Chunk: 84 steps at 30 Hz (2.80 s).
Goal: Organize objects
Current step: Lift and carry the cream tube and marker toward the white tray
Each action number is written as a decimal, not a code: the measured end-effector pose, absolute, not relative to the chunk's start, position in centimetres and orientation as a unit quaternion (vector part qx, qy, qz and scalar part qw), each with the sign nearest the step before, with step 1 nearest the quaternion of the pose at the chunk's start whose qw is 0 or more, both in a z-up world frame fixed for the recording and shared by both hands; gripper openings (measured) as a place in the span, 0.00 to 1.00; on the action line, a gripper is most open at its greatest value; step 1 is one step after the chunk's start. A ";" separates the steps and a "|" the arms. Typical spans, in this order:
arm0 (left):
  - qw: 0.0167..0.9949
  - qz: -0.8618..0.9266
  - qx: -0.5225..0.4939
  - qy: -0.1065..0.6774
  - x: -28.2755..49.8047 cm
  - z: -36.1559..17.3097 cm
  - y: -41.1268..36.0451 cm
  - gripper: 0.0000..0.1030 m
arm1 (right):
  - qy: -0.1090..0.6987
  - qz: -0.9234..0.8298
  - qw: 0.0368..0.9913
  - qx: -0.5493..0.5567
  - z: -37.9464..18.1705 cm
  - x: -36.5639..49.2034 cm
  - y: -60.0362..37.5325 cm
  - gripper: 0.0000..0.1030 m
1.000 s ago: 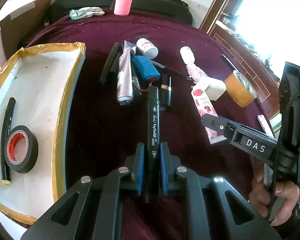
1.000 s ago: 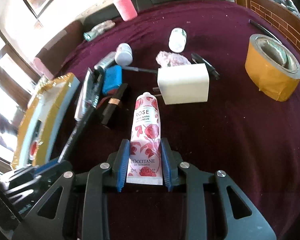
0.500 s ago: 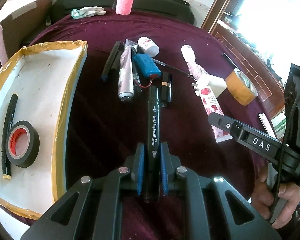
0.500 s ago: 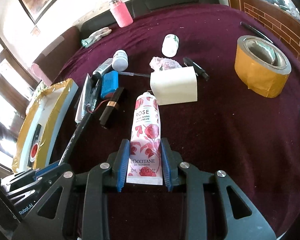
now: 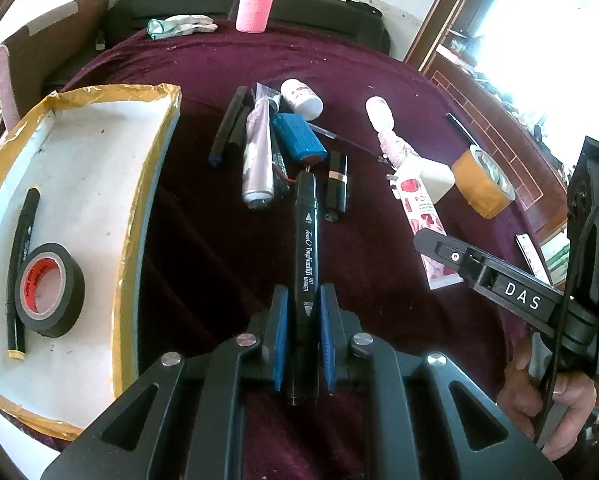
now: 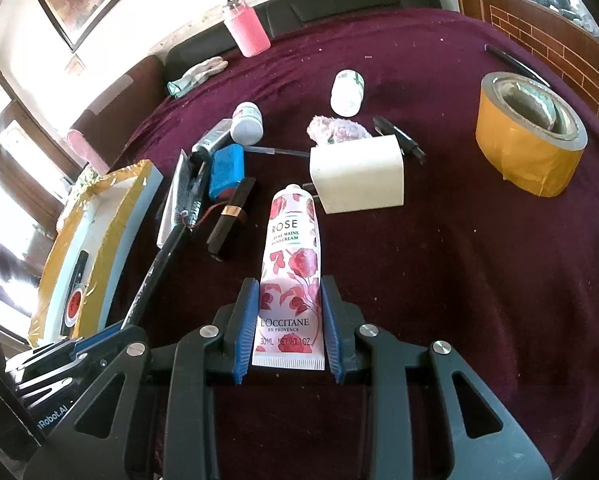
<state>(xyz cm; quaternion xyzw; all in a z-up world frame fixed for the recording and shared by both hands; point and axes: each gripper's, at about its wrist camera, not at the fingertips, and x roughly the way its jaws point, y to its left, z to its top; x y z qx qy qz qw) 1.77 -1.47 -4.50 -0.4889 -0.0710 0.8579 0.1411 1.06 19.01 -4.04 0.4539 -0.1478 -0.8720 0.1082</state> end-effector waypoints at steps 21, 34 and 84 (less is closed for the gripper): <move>0.140 0.859 -0.488 -0.069 1.6 -4.2 -1.5 0.12 | -0.145 -0.878 0.116 0.442 -3.4 1.2 18.4 0.27; 0.138 0.862 -0.481 -0.081 1.5 -3.3 -2.3 0.12 | -0.146 -0.882 0.123 0.430 -2.8 1.6 18.1 0.27; -0.005 0.883 -0.441 -0.161 -0.8 0.0 -18.3 0.12 | -0.099 -0.861 0.315 0.387 0.7 -3.0 2.1 0.28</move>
